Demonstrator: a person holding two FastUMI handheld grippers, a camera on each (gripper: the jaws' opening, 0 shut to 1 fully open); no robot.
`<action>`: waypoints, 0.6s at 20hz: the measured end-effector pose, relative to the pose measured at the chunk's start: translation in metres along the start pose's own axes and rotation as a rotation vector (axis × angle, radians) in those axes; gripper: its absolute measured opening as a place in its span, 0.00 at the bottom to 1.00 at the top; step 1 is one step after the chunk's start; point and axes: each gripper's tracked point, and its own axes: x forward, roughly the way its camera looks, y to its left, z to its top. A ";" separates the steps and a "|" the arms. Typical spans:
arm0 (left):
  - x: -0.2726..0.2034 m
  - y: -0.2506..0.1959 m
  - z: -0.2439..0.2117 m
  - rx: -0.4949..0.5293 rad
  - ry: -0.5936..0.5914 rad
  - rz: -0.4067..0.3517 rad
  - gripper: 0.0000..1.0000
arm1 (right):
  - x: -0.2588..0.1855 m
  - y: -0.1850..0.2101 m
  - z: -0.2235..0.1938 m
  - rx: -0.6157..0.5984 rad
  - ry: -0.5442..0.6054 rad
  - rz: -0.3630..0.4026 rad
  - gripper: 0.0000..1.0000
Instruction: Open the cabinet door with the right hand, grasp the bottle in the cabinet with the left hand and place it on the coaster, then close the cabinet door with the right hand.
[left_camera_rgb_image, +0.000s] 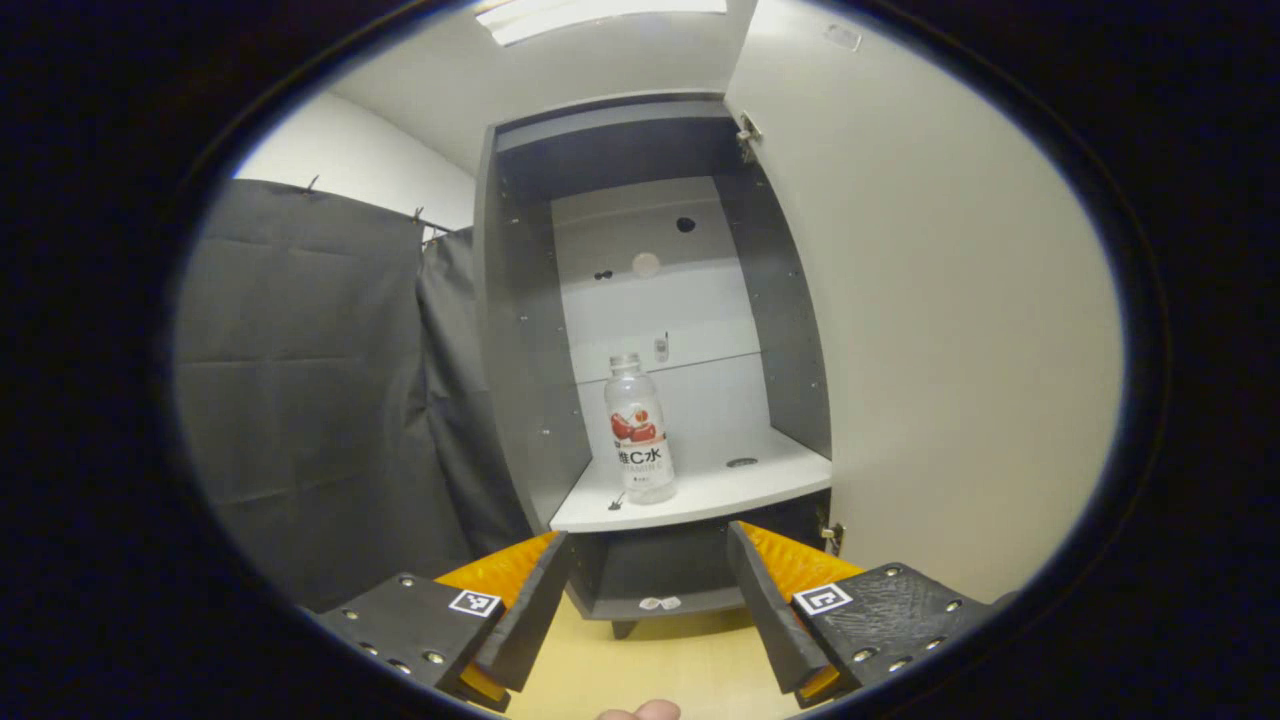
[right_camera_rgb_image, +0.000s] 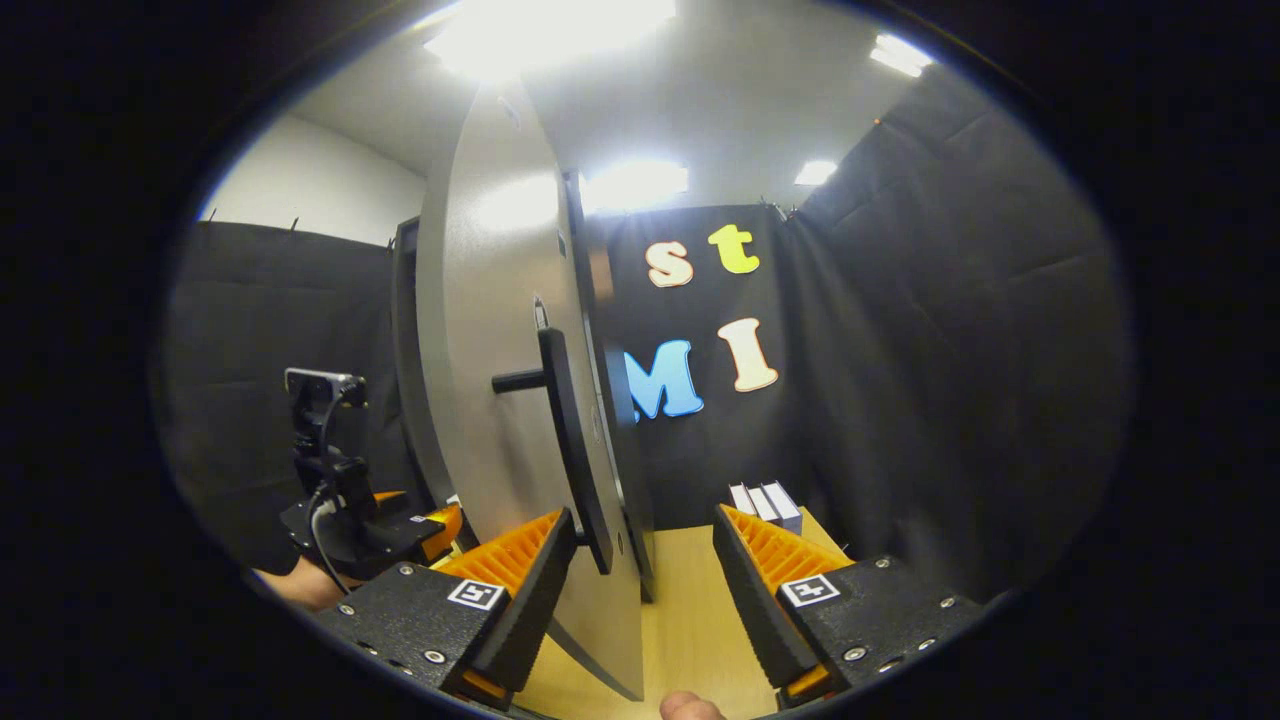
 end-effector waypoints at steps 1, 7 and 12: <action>0.014 0.001 0.003 0.008 -0.011 -0.007 0.90 | 0.006 -0.001 -0.002 0.003 -0.001 -0.007 0.91; 0.090 0.009 0.018 -0.008 -0.064 -0.036 0.90 | 0.005 -0.009 -0.004 -0.063 -0.008 -0.068 0.94; 0.150 0.024 0.015 0.007 -0.082 -0.021 0.89 | 0.003 -0.014 -0.004 -0.111 -0.035 -0.122 0.94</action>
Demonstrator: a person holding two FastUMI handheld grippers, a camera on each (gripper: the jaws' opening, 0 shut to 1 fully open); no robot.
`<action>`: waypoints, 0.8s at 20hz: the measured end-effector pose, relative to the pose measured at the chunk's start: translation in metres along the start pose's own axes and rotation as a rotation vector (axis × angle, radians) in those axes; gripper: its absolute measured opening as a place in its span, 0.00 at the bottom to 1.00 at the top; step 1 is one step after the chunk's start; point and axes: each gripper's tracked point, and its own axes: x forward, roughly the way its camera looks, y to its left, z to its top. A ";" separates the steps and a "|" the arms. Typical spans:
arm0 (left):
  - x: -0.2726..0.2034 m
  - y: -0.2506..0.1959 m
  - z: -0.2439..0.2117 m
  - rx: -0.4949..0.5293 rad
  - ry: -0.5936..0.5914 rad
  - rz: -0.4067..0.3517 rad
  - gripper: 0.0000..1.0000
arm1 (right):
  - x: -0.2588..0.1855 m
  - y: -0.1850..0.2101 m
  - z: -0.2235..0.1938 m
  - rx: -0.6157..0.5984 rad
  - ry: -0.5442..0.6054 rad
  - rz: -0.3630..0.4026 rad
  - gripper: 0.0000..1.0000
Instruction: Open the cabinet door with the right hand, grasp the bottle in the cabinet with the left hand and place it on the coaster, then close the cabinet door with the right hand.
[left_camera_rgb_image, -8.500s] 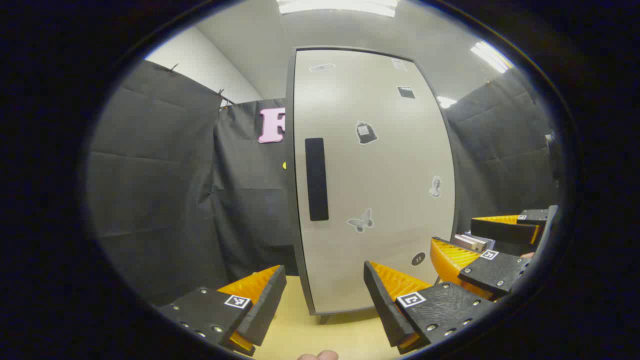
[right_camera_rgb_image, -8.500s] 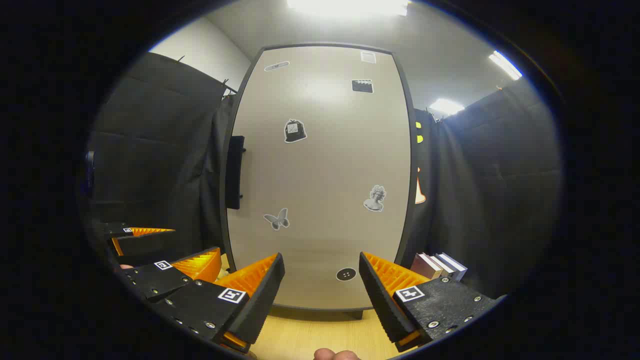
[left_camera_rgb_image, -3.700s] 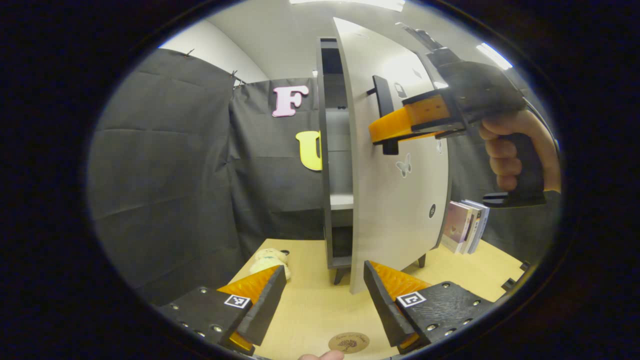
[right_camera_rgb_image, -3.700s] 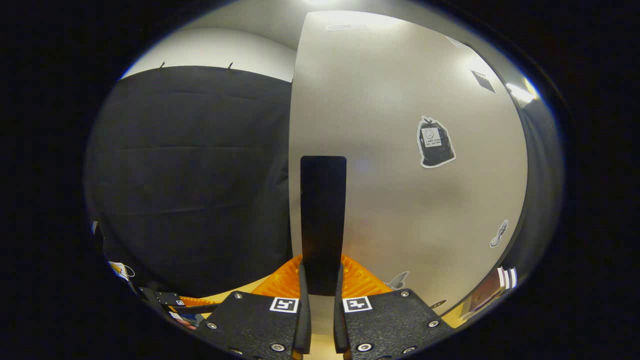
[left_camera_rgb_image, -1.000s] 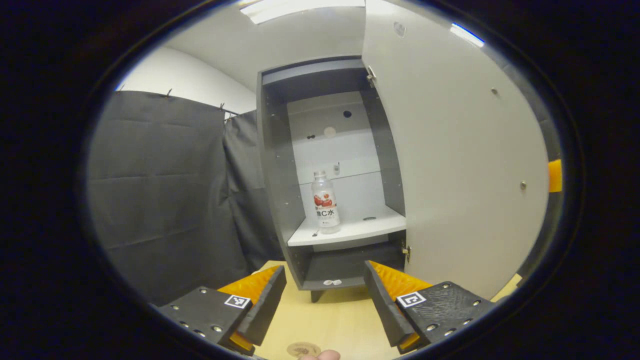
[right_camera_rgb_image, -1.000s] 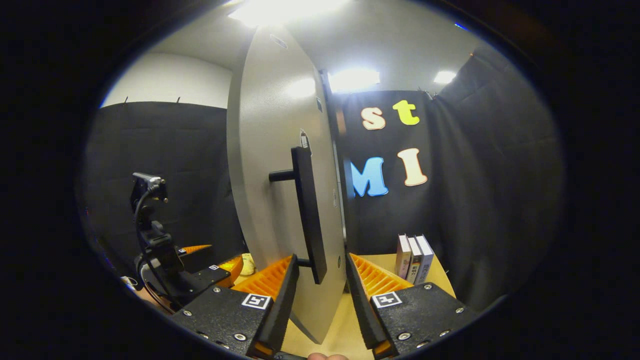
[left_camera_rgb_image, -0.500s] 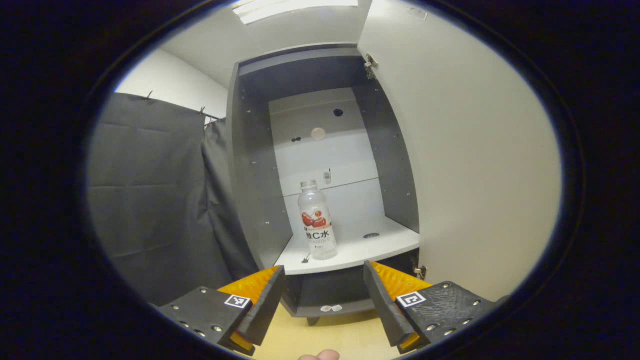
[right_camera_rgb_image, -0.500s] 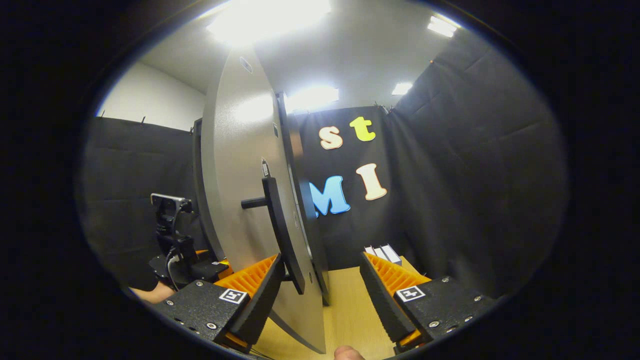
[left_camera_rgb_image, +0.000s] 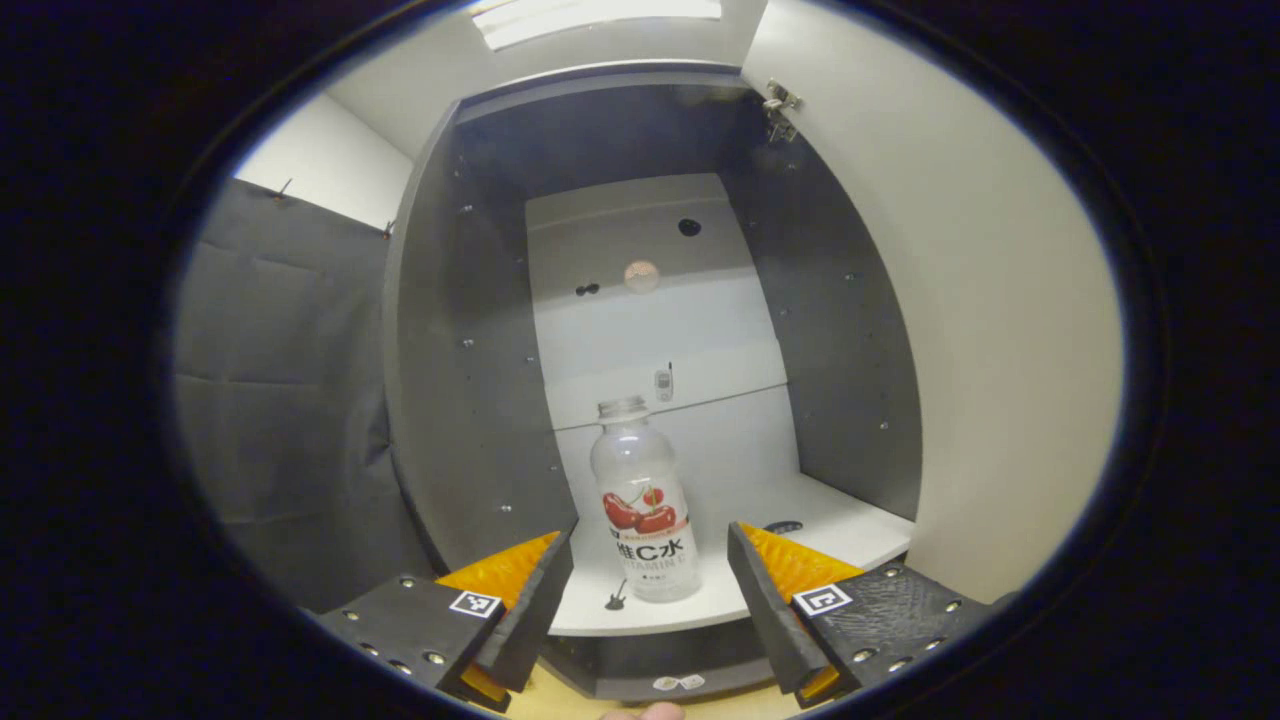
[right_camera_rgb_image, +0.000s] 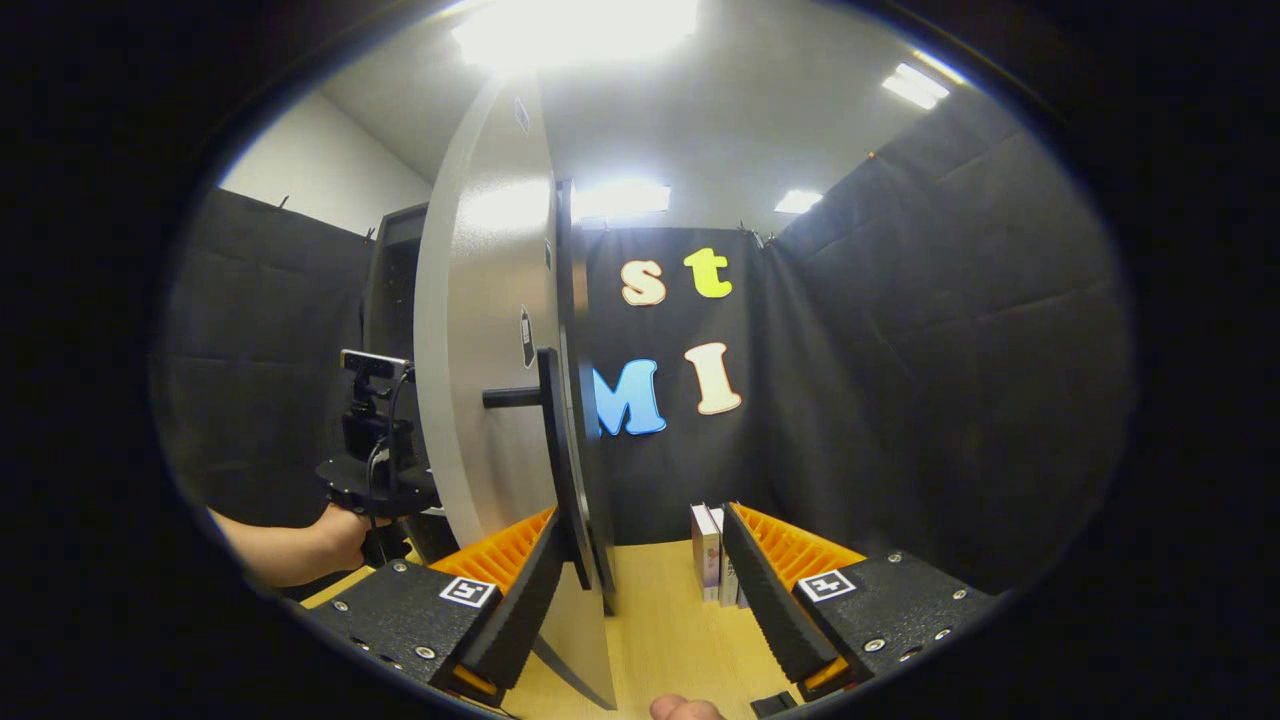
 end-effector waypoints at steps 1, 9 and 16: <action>0.010 0.003 -0.002 -0.012 0.000 -0.001 0.90 | -0.001 0.001 -0.002 0.003 -0.003 -0.006 0.94; 0.066 -0.001 -0.037 -0.063 0.044 -0.040 0.89 | -0.008 0.006 0.001 -0.004 -0.025 -0.030 0.92; 0.083 -0.005 -0.047 -0.084 0.059 -0.071 0.90 | -0.010 0.007 0.003 -0.018 -0.040 -0.036 0.85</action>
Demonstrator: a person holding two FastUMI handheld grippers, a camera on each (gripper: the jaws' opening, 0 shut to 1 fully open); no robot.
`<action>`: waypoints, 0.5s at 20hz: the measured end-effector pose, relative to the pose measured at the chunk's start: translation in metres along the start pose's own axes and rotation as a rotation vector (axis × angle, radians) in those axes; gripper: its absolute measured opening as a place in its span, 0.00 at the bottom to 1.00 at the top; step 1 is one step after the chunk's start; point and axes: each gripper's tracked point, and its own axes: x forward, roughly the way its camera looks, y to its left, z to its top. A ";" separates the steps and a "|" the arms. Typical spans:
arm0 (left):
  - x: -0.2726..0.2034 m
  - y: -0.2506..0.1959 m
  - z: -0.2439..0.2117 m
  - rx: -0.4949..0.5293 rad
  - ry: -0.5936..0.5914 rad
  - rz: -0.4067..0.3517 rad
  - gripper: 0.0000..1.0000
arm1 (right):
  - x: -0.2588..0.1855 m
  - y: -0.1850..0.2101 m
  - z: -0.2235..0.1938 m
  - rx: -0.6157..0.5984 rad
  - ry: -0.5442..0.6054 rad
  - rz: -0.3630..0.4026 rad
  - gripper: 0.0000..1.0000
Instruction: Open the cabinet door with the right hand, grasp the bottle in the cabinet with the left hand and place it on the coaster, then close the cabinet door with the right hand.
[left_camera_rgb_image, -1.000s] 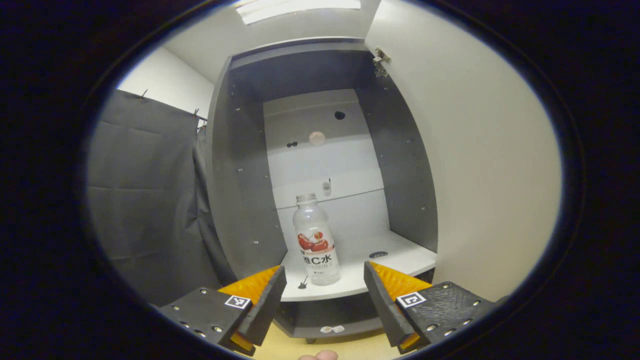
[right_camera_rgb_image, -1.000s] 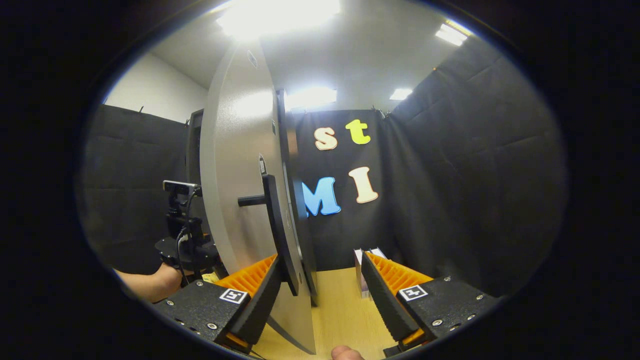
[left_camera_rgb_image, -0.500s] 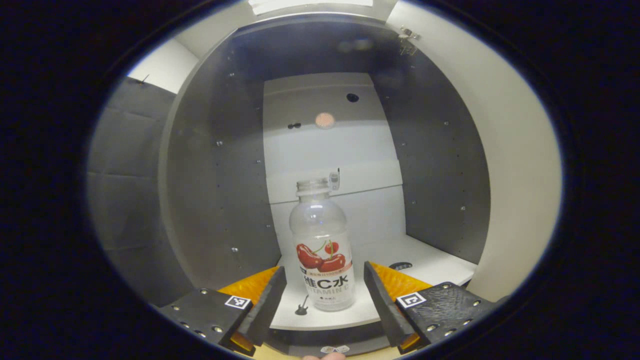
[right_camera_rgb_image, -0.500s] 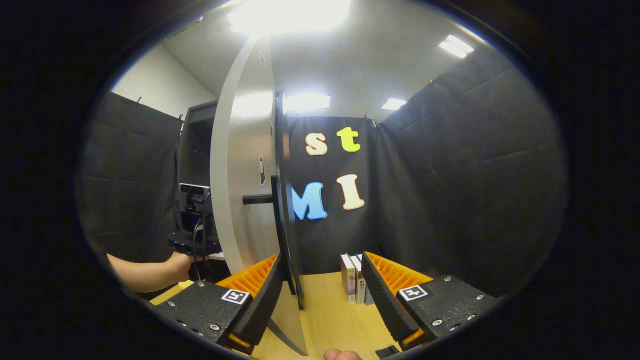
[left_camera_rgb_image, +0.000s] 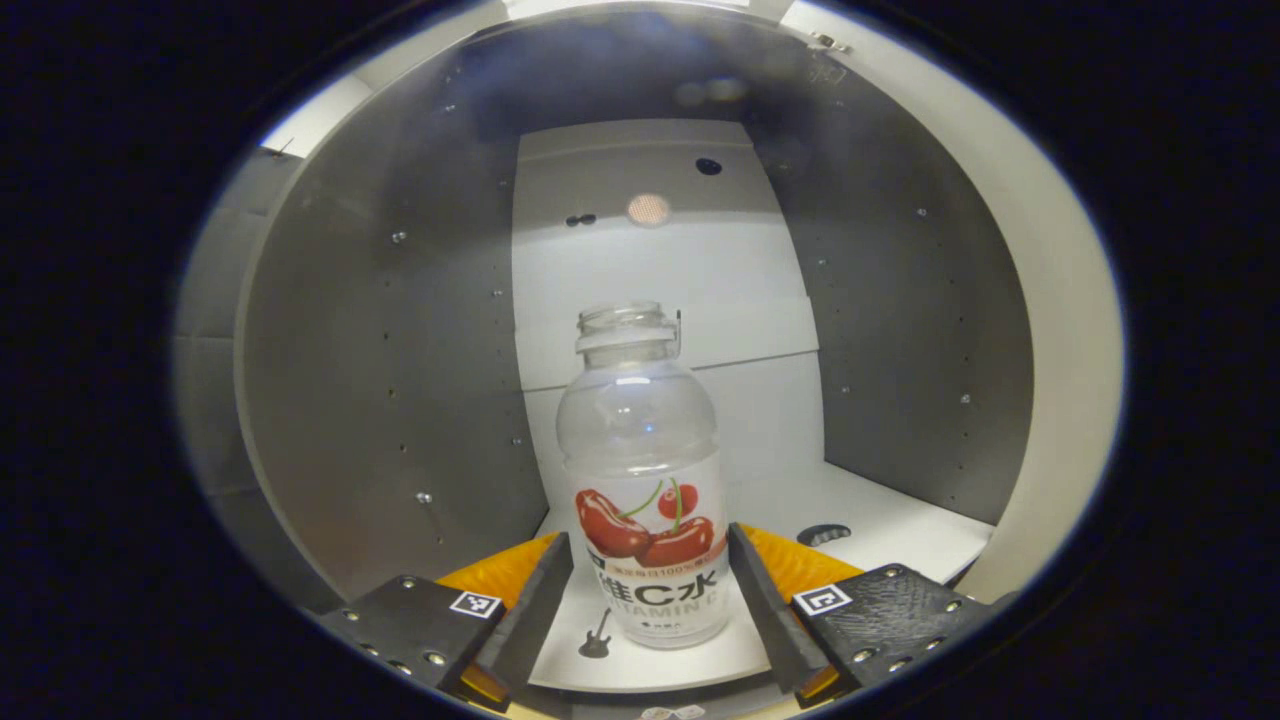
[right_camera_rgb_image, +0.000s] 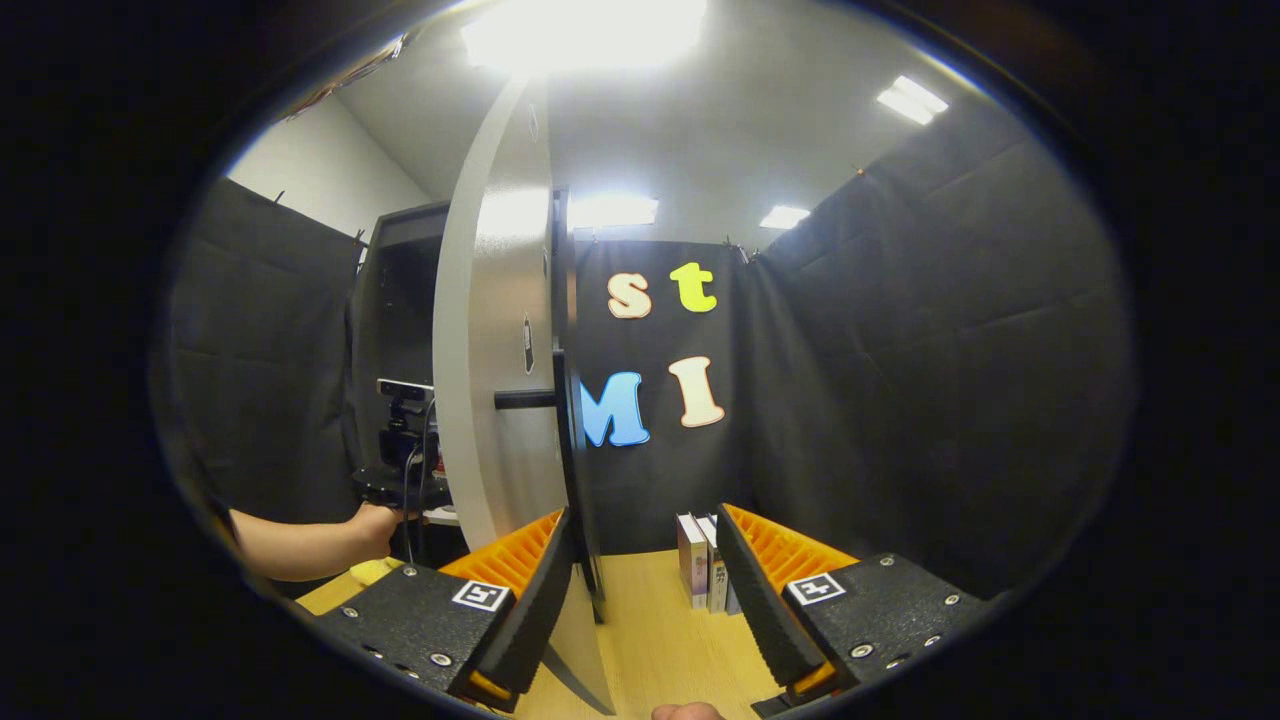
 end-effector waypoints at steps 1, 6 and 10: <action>-0.002 -0.001 0.001 -0.002 -0.001 -0.006 0.95 | 0.001 0.001 0.000 -0.002 0.000 0.000 0.84; -0.012 0.002 0.012 -0.029 -0.036 -0.012 0.71 | 0.003 0.001 -0.003 0.003 0.001 0.004 0.84; -0.024 0.007 0.021 -0.027 -0.053 -0.006 0.75 | -0.002 0.002 0.001 0.001 0.002 0.006 0.85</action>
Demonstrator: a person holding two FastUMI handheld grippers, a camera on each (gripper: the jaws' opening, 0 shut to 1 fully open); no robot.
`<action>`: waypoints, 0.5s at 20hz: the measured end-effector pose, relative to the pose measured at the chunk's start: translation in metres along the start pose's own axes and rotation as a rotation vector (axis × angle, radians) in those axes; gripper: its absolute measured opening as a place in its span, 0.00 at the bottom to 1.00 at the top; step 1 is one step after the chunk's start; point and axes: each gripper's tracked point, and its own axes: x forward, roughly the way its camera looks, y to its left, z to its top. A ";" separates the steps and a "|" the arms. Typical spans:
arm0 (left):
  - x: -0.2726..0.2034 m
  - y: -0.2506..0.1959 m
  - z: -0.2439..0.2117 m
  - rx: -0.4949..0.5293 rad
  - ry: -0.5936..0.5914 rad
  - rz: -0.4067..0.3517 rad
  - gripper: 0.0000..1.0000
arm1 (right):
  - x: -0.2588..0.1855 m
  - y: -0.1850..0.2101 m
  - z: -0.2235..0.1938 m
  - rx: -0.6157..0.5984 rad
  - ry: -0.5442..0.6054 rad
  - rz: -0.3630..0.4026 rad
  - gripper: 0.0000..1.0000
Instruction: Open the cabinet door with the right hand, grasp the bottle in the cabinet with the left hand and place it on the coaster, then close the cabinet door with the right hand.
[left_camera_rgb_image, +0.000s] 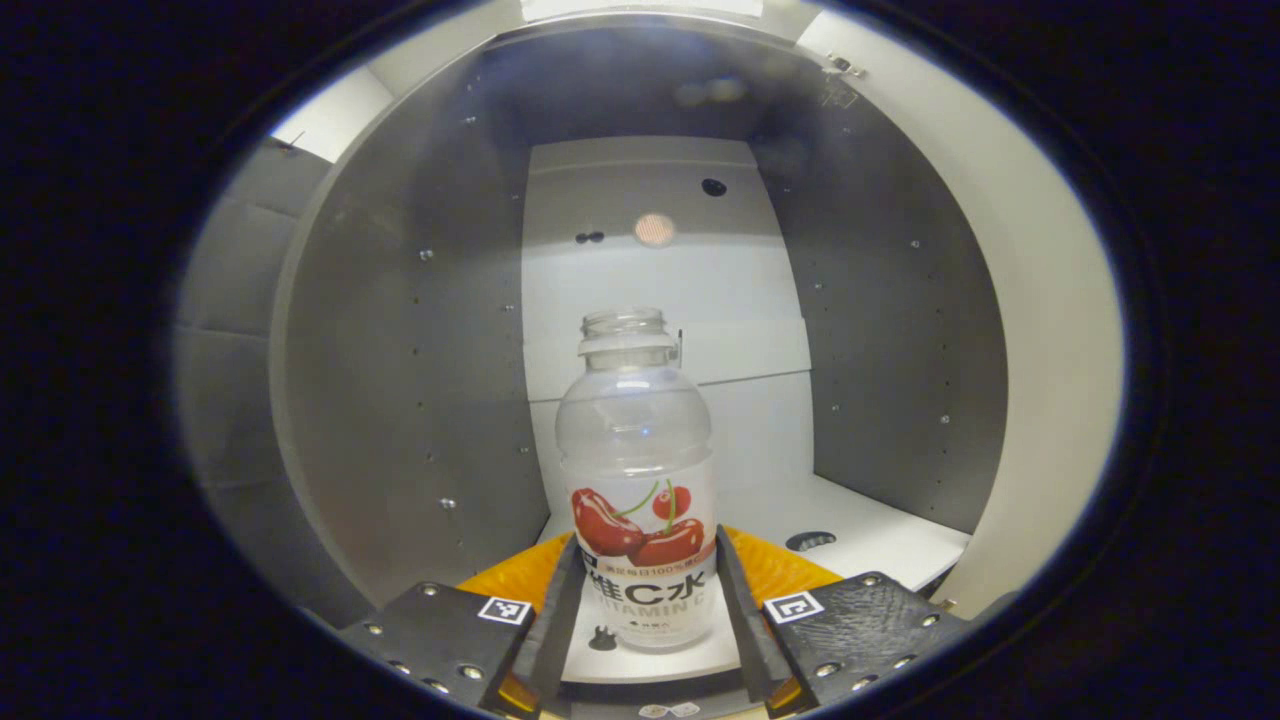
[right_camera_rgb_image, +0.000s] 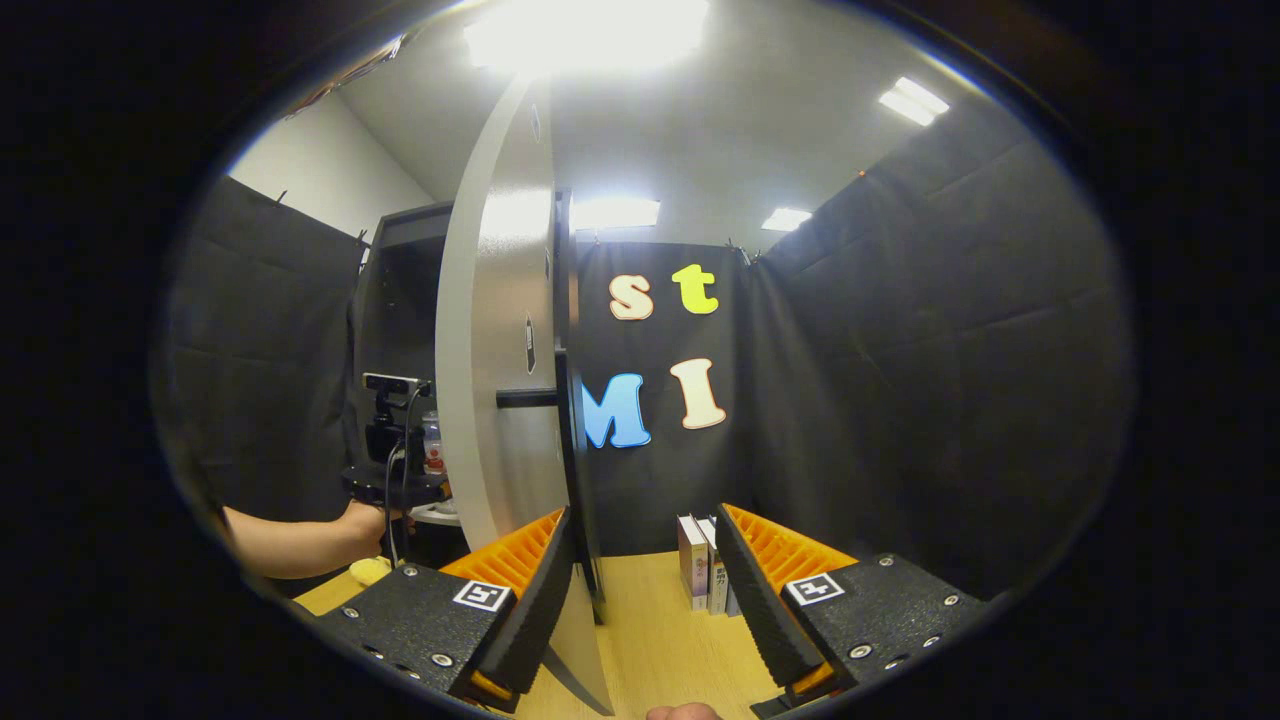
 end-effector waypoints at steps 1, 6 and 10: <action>-0.005 -0.001 0.004 0.000 -0.005 -0.006 0.69 | 0.001 0.000 0.000 0.002 -0.002 0.001 0.85; -0.053 0.005 0.022 0.011 -0.037 0.025 0.75 | 0.003 0.000 -0.001 0.000 -0.007 0.032 0.85; -0.108 0.017 0.033 0.028 -0.064 0.075 0.75 | 0.007 -0.001 -0.010 -0.008 0.026 0.091 0.87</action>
